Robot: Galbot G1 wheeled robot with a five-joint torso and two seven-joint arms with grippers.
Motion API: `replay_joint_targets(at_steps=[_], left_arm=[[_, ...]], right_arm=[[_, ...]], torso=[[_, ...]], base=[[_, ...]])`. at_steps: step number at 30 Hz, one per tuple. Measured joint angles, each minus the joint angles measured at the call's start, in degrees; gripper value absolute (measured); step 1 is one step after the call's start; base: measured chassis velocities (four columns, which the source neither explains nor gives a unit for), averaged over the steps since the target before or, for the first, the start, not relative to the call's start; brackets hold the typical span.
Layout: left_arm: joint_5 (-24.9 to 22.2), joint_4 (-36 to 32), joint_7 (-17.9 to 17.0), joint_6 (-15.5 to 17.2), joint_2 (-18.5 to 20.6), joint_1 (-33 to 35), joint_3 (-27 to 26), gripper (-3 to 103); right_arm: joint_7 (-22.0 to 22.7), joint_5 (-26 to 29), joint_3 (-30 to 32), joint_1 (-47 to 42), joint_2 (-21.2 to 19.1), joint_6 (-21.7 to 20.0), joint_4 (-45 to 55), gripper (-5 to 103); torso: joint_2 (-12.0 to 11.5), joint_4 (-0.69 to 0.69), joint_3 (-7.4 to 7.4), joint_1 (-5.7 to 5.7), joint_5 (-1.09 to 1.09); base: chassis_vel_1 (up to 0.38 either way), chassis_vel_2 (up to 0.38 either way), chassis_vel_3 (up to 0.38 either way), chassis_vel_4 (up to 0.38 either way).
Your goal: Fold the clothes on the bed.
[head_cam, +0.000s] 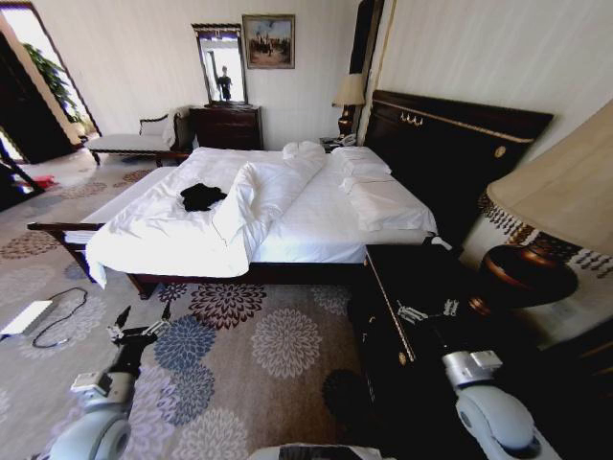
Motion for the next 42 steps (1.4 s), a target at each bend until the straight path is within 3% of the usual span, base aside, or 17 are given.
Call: replay_joint_targets(at_steps=[42], left_arm=[[-0.8,-4.1,0.6,-0.3,-0.5,1.9,-0.7,100]], right_arm=[[0.4,0.1,-0.9,-1.2,0.6,0.4,1.3,100]], torso=[[0.0,0.0,0.0,0.0,0.01]], base=[[-0.152,0.15,0.154,-0.156]])
